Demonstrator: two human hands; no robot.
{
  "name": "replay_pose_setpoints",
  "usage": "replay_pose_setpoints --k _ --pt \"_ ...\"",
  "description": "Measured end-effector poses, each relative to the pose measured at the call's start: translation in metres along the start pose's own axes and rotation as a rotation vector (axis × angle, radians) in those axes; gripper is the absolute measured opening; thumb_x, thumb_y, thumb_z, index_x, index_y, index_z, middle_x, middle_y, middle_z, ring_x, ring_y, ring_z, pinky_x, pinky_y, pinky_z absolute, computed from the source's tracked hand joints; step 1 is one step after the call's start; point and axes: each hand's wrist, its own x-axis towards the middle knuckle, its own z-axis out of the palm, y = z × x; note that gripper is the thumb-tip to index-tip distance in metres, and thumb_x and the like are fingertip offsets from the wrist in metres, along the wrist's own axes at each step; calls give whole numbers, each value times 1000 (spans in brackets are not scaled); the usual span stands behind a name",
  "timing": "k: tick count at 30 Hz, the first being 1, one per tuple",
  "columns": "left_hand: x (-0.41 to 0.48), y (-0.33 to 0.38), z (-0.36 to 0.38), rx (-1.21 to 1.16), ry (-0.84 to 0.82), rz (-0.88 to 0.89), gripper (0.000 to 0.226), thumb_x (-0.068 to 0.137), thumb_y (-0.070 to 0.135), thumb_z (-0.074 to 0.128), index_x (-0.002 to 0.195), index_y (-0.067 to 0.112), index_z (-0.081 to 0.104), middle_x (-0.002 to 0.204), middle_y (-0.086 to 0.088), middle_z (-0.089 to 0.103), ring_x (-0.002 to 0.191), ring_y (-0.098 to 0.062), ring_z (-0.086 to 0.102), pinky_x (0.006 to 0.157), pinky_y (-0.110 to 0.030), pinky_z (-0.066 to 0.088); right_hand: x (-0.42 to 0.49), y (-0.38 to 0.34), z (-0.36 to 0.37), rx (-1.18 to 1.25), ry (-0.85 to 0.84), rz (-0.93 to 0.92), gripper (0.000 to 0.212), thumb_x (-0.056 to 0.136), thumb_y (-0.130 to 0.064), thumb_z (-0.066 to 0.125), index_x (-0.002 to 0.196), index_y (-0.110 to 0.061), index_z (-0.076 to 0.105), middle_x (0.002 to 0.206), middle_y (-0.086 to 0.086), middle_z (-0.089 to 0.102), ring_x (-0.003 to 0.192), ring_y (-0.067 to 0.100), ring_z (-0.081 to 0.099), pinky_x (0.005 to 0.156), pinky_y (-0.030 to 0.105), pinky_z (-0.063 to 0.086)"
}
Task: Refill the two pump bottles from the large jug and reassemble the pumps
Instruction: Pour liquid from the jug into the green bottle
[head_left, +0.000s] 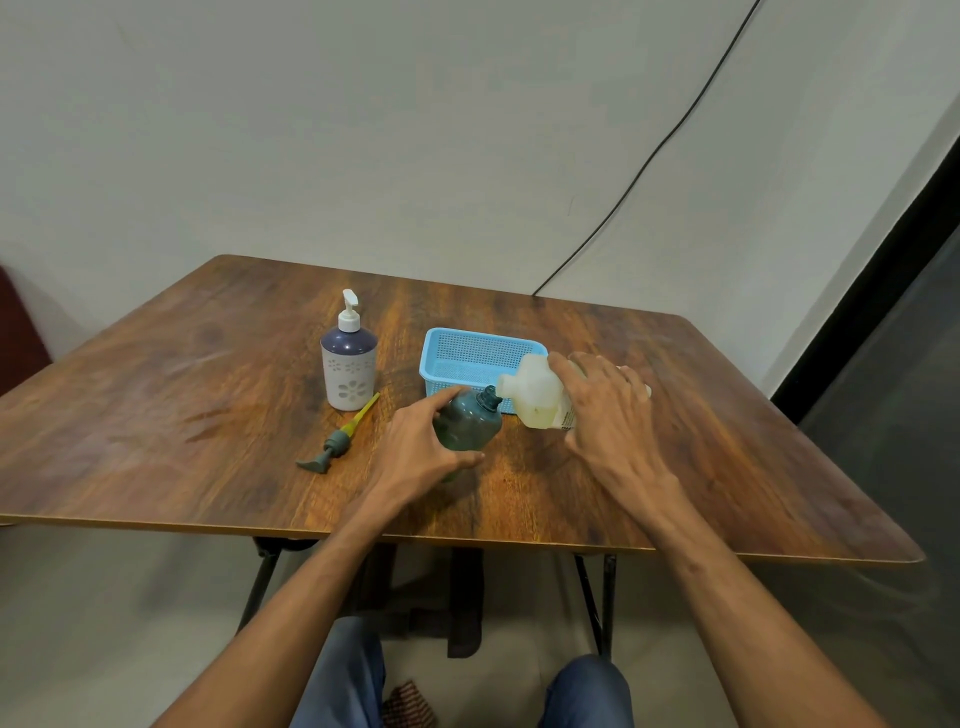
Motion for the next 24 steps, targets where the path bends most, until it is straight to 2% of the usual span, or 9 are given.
replay_pose_setpoints --k 4,11,16,24 --pt "-1 1 -1 7 0 -7 91 67 33 92 147 22 50 138 -2 62 118 -15 59 101 -34 52 0 0 -2 -1 -3 -7 84 59 -9 84 136 -19 51 128 11 61 114 34 59 97 52 45" --pt "-2 4 -1 7 14 -7 90 68 32 92 146 22 49 137 -3 62 117 -16 59 100 -36 52 1 0 -3 -6 -4 -6 82 62 -9 83 137 -19 50 130 10 60 117 34 57 99 52 44" --pt "-2 3 -1 -2 9 -1 91 67 32 93 147 22 50 138 -3 62 116 -13 59 95 -26 50 0 -1 -5 -9 -15 -9 86 63 -12 86 140 -19 48 134 12 58 120 35 56 101 52 43" --pt "-1 3 -2 -10 3 2 90 68 33 92 147 22 50 137 -2 62 115 -14 59 97 -36 55 1 -1 -8 -13 0 -13 84 64 -12 86 139 -18 49 133 12 59 120 35 56 100 53 43"
